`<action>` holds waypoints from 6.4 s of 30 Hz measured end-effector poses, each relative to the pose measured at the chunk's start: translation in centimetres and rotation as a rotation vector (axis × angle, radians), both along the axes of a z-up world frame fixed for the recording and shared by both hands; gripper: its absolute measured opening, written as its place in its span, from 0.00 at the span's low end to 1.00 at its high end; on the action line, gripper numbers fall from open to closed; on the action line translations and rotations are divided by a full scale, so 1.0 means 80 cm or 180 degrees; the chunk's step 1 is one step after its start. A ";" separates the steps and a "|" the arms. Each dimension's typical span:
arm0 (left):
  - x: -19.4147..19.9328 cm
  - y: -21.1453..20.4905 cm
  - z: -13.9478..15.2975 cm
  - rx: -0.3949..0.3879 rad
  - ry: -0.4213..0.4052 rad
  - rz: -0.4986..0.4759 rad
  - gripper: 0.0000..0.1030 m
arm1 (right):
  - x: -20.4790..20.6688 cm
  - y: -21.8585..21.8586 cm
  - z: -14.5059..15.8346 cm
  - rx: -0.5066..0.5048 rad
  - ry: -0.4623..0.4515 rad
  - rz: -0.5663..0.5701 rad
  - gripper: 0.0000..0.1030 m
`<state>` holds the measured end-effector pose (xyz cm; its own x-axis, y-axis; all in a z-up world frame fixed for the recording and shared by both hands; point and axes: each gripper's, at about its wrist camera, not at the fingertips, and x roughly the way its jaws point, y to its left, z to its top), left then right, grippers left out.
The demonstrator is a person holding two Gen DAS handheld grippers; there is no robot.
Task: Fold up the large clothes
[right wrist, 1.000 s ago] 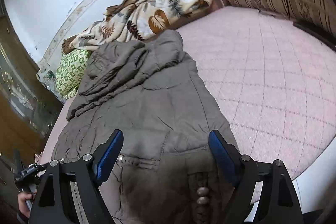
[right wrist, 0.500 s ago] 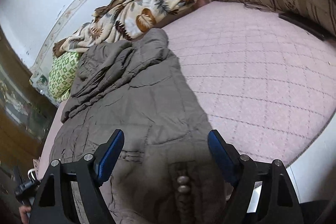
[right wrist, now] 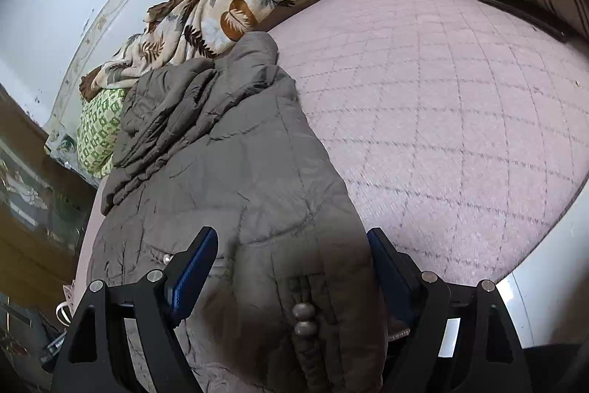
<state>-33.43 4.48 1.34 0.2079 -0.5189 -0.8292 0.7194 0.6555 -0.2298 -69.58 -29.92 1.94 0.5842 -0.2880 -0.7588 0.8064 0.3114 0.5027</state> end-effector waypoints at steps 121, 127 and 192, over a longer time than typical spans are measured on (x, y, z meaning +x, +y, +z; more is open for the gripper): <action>-0.061 0.001 -0.012 -0.0074 -0.0476 0.0085 0.22 | 0.003 0.099 0.007 0.0225 0.0230 0.0622 0.15; -0.060 0.008 0.006 -0.0228 -0.0478 0.0018 0.22 | -0.002 0.096 0.029 0.0095 0.0136 0.0693 0.14; -0.053 0.010 -0.023 -0.0226 -0.0147 -0.0043 0.32 | -0.040 0.106 0.005 0.0681 -0.0076 0.0438 0.16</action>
<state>-37.70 5.29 -0.53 0.2377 -0.5790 -0.7799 0.7391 0.6288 -0.2416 -72.81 -21.44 2.37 0.6254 -0.0390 -0.7793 0.7508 0.3019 0.5875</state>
